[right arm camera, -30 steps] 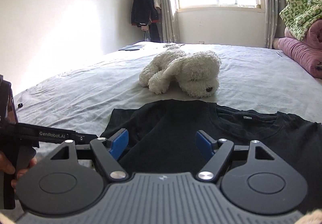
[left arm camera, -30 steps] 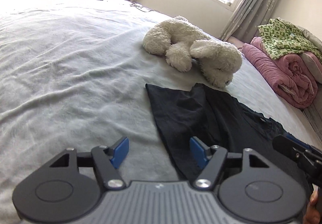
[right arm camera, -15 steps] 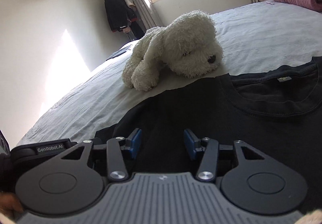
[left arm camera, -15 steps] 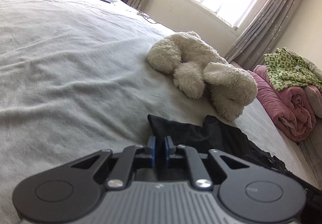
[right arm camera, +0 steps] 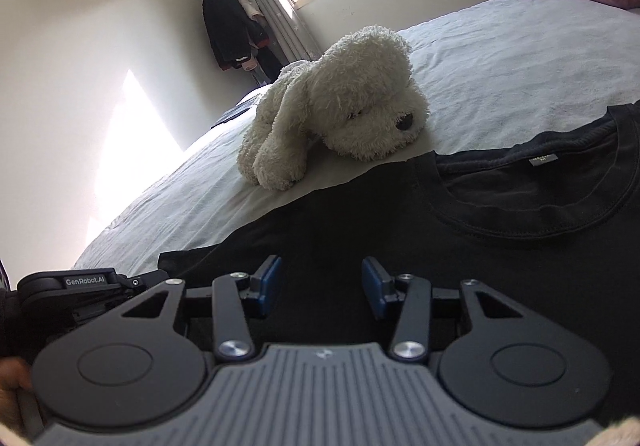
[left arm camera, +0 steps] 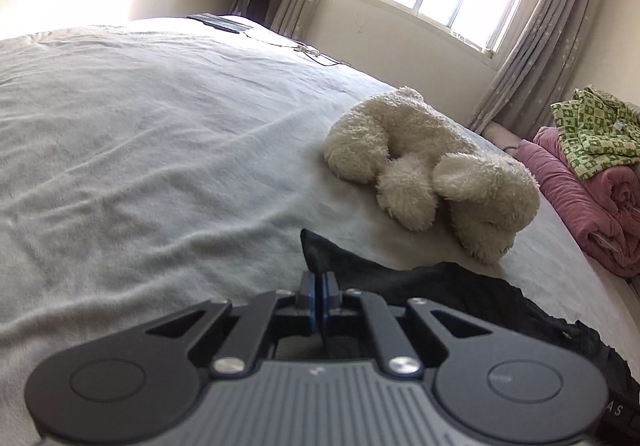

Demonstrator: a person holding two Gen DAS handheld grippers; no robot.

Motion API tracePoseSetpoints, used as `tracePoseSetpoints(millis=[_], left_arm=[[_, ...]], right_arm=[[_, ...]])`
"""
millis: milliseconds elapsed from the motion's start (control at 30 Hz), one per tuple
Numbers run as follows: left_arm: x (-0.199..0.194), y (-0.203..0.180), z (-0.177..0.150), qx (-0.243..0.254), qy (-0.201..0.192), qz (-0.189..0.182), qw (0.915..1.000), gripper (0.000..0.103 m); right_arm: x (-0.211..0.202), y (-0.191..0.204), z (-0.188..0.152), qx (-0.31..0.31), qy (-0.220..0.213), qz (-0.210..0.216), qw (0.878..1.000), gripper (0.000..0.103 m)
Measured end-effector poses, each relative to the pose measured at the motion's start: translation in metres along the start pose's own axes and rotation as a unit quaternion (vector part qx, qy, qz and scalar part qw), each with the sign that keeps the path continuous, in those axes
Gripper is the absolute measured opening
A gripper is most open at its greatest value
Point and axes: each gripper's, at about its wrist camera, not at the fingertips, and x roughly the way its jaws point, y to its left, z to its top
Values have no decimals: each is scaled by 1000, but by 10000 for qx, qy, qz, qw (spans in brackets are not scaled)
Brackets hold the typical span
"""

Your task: Fold clothes

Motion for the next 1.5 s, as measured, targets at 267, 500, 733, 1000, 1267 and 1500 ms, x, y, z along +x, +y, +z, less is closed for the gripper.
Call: tracePoseSetpoints(millis=[267,500,733,1000,1267,1500], left_arm=[[-2,-3,-8,83,539,22,9985,20],[-37,1,-21,-456,1471,-349,9875,33],[-38,-20,-34,-204,1935,-114,9808,29],[-50,-35,-39,561,950,672,9916,2],[-60,-25,-43,86,1483,348,9883,18],[-112,-15,-79,-2,1871,-329,9818,21]], right_arm=[[3,4,2,-178,172,57,9997,47],[-1,12,8,-481,406,211,9978,47],[-6,21,11,-881,644,318,9935,47],[-5,18,9,-842,775,301,9930,47],[-7,21,9,-919,886,555,9903,47],[-17,53,7,-1396,1047,1223,9770,47]])
